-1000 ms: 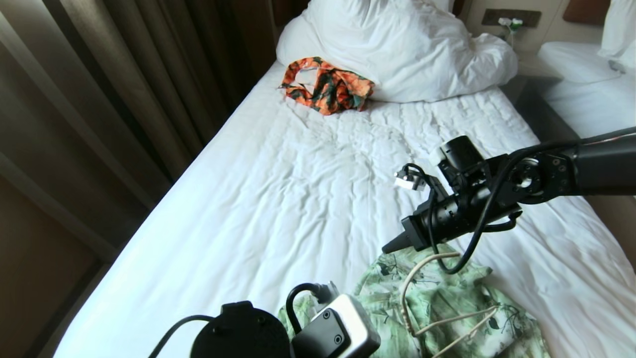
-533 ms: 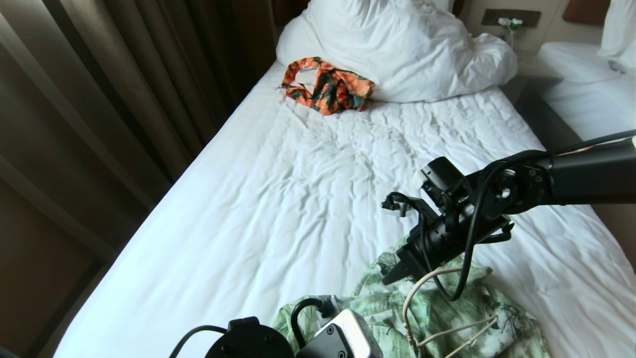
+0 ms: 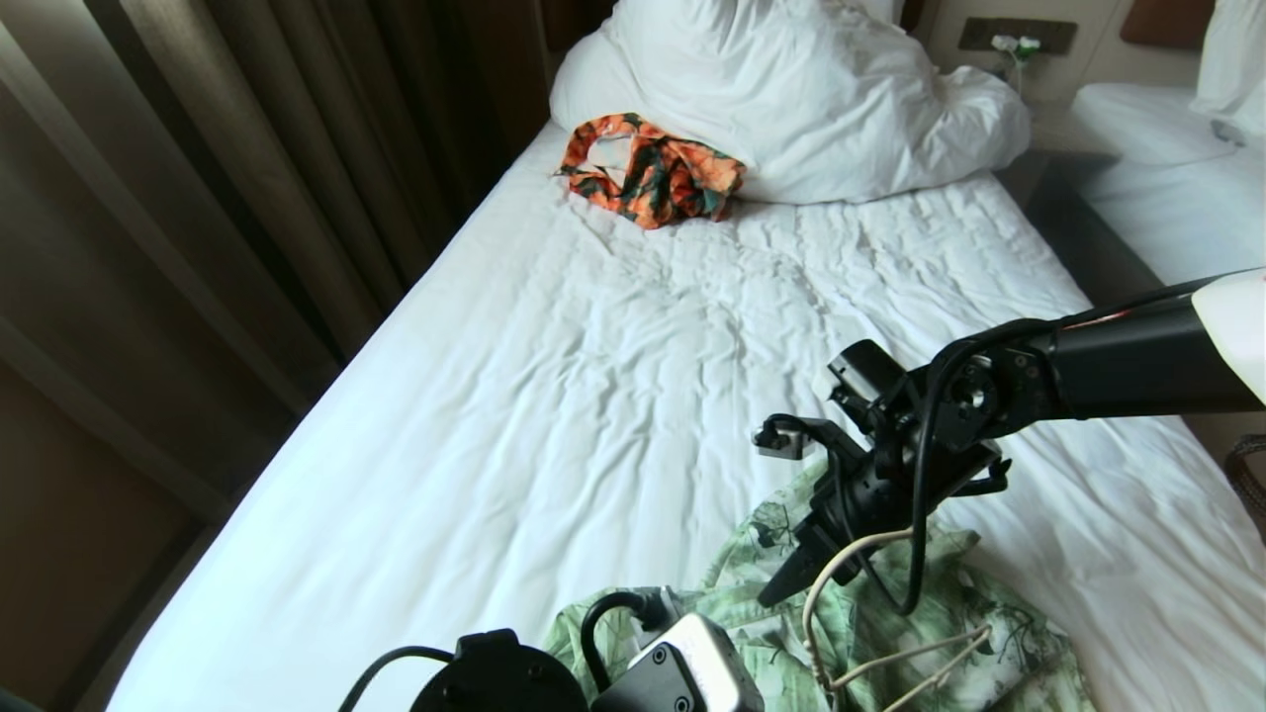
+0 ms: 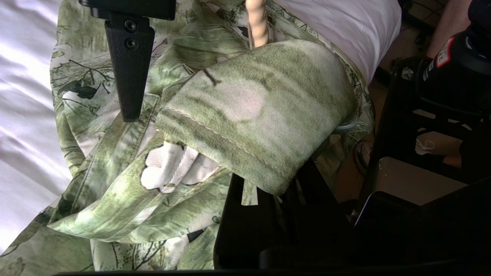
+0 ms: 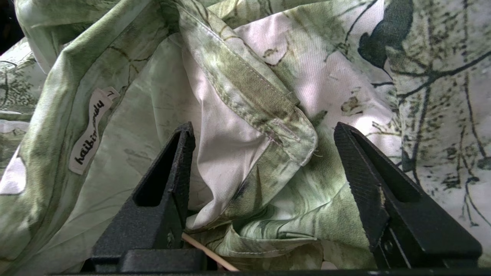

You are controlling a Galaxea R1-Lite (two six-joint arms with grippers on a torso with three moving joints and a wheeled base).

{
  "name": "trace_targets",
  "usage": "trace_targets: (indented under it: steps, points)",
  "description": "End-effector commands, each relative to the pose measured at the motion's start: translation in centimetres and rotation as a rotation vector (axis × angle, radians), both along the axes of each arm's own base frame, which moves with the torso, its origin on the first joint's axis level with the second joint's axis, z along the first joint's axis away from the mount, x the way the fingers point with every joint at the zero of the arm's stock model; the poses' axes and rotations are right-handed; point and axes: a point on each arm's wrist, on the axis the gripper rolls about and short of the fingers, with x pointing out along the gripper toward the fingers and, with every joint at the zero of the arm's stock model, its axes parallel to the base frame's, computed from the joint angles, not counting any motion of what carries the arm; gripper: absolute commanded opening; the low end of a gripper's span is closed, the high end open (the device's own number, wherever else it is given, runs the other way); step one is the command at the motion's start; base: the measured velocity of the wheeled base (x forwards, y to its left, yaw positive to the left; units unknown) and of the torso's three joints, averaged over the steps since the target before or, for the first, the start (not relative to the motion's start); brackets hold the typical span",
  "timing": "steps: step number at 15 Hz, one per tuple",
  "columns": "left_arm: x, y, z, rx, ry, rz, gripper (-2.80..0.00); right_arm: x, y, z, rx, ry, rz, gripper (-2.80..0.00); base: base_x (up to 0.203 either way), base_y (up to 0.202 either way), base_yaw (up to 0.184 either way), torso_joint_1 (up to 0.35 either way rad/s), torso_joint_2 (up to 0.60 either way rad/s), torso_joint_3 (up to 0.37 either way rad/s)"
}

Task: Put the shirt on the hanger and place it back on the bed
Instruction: Hook the other side of the shirt onto the hanger

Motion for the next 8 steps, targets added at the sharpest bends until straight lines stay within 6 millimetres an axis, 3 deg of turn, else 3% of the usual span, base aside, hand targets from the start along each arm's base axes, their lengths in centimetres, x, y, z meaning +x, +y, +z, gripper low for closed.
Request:
trace_targets:
  steps: [1, 8]
  points:
    - [0.0, 0.0, 0.1, -0.008, -0.004, 0.001, -2.80, 0.1, 0.3, -0.7, -0.008, 0.017, 0.009, 0.00, 0.000, 0.000, 0.000, 0.000, 0.00, 0.000]
    - [0.0, -0.1, 0.3, -0.012, -0.009, 0.001, -2.80, -1.4, 0.9, -0.4, -0.005, 0.037, 0.049, 0.00, 0.000, 0.000, 0.000, 0.000, 0.00, 0.000]
